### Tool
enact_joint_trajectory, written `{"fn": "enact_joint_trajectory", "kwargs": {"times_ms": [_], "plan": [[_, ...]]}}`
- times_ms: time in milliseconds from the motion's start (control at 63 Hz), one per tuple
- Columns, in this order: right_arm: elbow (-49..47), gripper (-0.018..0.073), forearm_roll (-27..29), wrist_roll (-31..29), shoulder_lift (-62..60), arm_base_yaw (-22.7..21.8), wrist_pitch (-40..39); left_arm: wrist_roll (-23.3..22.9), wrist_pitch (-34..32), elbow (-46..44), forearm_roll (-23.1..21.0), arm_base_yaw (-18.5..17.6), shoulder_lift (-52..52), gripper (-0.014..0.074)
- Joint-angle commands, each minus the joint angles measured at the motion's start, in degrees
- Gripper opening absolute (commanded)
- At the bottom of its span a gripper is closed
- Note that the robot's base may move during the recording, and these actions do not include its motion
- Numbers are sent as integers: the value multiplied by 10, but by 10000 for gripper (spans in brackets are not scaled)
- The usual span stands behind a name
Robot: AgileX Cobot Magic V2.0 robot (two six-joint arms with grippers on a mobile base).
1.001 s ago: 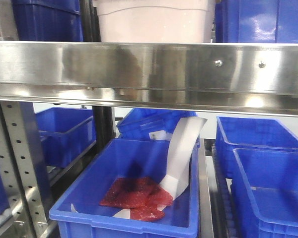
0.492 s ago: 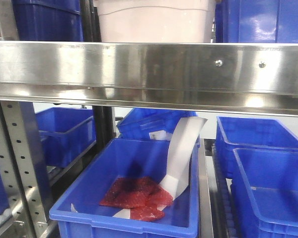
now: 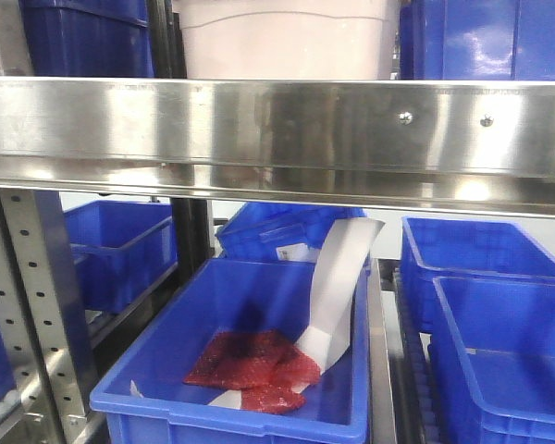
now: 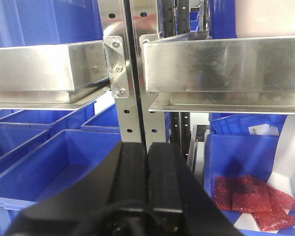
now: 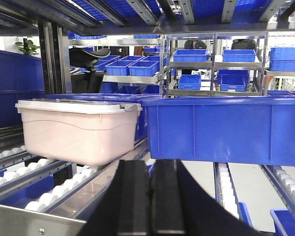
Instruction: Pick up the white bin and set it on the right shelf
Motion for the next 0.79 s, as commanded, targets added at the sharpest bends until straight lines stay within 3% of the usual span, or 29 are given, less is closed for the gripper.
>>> {"fn": "enact_joint_trajectory", "kwargs": {"times_ms": [0,699,778], "plan": [[-16,68,8,-2,8,-3,-38,-5,-44,0,-5,0,-7,-118],[-16,68,8,-2,8,-3,-38,-5,-44,0,-8,0,-7,-118],[-16,68,8,-2,8,-3,-38,-40,-48,0,-13,0,-7,-118]]}}
